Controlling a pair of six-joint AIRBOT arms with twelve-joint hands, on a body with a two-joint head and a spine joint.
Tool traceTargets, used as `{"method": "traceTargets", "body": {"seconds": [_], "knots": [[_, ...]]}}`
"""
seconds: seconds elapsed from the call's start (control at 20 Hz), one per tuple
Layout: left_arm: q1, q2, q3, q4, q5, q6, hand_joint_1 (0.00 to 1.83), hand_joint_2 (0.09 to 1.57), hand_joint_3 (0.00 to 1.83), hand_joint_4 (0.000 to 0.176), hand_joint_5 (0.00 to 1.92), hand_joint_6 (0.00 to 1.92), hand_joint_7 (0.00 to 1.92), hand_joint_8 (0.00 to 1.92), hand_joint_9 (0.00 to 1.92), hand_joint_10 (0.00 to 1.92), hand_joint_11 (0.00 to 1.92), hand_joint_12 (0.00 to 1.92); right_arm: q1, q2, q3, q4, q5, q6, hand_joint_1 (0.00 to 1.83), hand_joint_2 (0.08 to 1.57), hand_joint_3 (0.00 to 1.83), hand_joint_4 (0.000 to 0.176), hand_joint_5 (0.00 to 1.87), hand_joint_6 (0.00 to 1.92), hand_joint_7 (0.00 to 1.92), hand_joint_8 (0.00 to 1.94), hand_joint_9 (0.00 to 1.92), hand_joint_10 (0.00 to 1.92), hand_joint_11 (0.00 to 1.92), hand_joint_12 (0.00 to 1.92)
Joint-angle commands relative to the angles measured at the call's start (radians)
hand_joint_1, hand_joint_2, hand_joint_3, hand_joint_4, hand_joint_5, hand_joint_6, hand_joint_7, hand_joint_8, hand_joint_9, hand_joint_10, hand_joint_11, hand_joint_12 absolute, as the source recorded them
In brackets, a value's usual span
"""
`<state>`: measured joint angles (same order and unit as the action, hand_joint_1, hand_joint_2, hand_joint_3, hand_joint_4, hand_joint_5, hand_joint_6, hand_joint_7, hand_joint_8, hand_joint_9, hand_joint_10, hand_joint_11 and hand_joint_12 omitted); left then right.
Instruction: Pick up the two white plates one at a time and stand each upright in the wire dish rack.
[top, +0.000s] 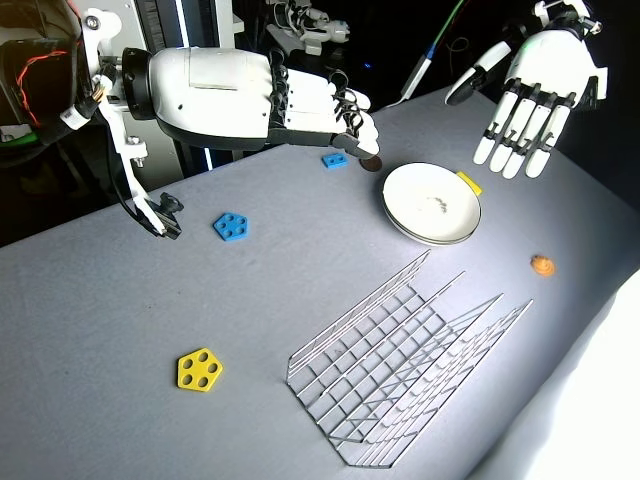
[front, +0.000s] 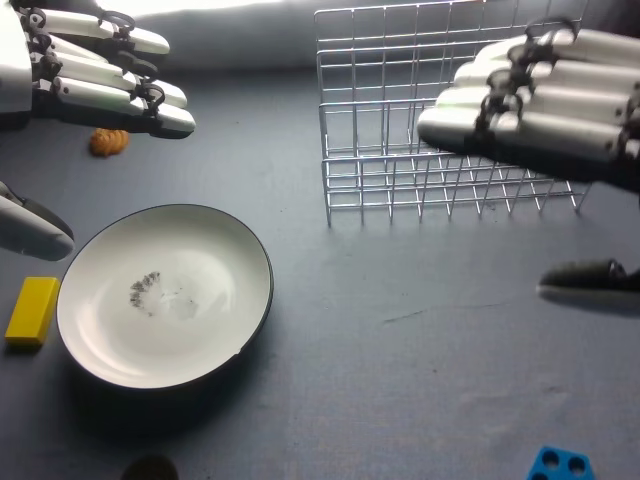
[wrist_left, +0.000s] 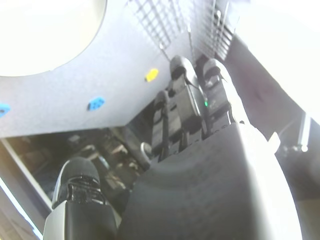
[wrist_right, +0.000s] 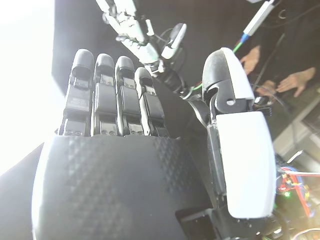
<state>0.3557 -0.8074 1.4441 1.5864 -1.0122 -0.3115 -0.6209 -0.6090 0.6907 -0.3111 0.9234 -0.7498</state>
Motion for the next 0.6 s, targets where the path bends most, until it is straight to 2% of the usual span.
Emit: {"method": "traceTargets", "body": {"seconds": [0.0, 0.05, 0.1, 0.55], "knots": [[-0.013, -0.004, 0.003, -0.081, -0.032, 0.000, 0.00, 0.95, 0.21, 0.000, 0.05, 0.04, 0.03, 0.04, 0.01, 0.05, 0.00, 0.07, 0.015, 0.000, -0.005, 0.027, 0.139, 0.001, 0.00, 1.07, 0.16, 0.000, 0.00, 0.00, 0.00, 0.00, 0.00, 0.00, 0.00, 0.00], [-0.013, -0.004, 0.005, -0.076, -0.037, 0.000, 0.00, 0.95, 0.21, 0.000, 0.05, 0.04, 0.03, 0.04, 0.01, 0.05, 0.00, 0.07, 0.015, 0.000, -0.008, 0.026, 0.138, 0.001, 0.00, 1.07, 0.16, 0.000, 0.00, 0.00, 0.00, 0.00, 0.00, 0.00, 0.00, 0.00], [-0.013, -0.005, 0.007, -0.073, -0.045, 0.000, 0.00, 1.04, 0.04, 0.000, 0.08, 0.00, 0.05, 0.00, 0.04, 0.00, 0.01, 0.02, 0.014, -0.003, -0.009, 0.021, 0.136, 0.001, 0.00, 1.13, 0.04, 0.000, 0.00, 0.00, 0.00, 0.00, 0.00, 0.00, 0.00, 0.00], [-0.020, -0.010, 0.033, 0.010, -0.075, 0.022, 0.00, 1.04, 0.01, 0.000, 0.06, 0.01, 0.01, 0.00, 0.00, 0.00, 0.00, 0.00, 0.008, -0.015, -0.008, 0.000, 0.127, -0.005, 0.00, 1.12, 0.02, 0.000, 0.00, 0.00, 0.00, 0.00, 0.00, 0.00, 0.00, 0.00]]}}
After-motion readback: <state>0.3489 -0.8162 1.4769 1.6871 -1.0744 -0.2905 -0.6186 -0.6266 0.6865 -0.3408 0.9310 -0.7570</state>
